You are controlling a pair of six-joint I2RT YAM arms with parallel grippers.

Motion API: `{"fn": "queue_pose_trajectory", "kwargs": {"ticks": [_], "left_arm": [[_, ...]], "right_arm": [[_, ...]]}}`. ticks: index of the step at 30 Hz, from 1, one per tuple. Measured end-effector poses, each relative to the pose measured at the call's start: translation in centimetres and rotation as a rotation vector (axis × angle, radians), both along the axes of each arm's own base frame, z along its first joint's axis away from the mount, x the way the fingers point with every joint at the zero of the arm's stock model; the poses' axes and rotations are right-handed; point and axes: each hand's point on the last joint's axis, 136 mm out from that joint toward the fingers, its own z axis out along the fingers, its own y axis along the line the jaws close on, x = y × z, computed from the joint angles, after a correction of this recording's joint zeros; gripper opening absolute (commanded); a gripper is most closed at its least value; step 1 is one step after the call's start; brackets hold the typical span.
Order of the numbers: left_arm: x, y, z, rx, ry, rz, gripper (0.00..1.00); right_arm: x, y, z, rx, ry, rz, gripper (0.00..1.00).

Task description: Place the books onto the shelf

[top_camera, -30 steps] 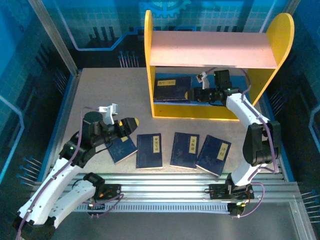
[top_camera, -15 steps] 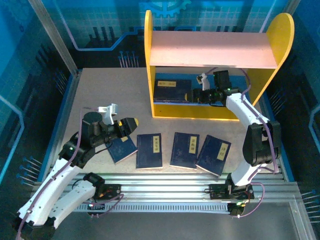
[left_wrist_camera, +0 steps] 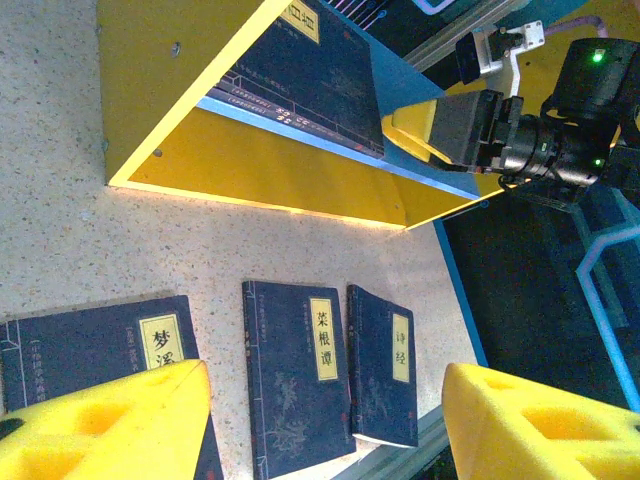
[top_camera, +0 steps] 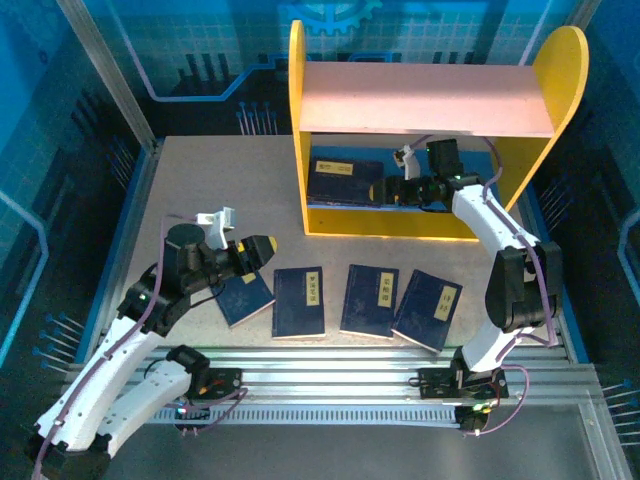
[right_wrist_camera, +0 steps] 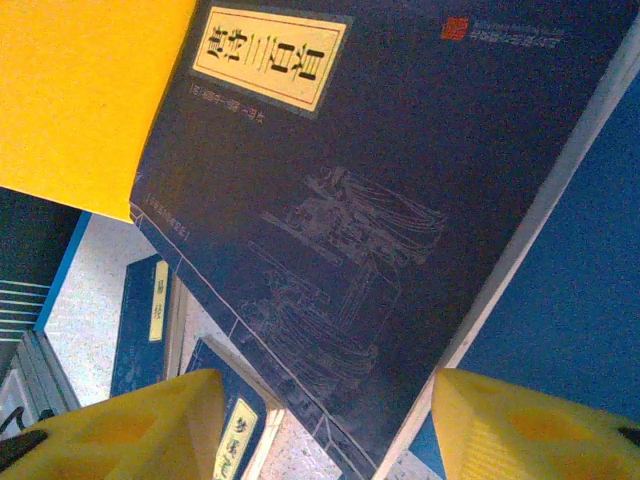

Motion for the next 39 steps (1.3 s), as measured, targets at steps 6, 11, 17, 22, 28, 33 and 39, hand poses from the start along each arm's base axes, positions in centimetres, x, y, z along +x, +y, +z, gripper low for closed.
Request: {"fn": "queue_pose_trajectory", "kwargs": {"ticks": [6, 11, 17, 22, 28, 33, 39], "left_arm": [[0.1, 0.0, -0.2, 0.009, 0.001, -0.004, 0.64], [0.1, -0.1, -0.2, 0.016, -0.003, -0.007, 0.64], [0.1, -0.1, -0.2, 0.016, -0.003, -0.007, 0.64], [0.2, -0.1, -0.3, 0.017, -0.001, -0.007, 0.64], [0.2, -0.1, -0.3, 0.018, -0.001, -0.008, 0.64], [0.2, -0.1, -0.3, 0.019, -0.002, -0.009, 0.64], [0.2, -0.1, -0.3, 0.02, -0.003, -0.009, 0.64]], "right_arm": [[0.4, 0.0, 0.2, -0.004, -0.005, 0.001, 0.59], [0.6, 0.1, 0.1, -0.008, -0.002, 0.003, 0.6], [0.8, 0.1, -0.1, -0.011, 0.003, 0.004, 0.6], [1.0, 0.3, -0.3, -0.012, 0.007, 0.008, 0.6], [1.2, 0.4, -0.5, -0.024, 0.01, 0.004, 0.6], [1.5, 0.5, -0.5, -0.029, 0.007, 0.002, 0.6], [1.6, 0.5, -0.6, -0.029, 0.008, 0.003, 0.6]]}}
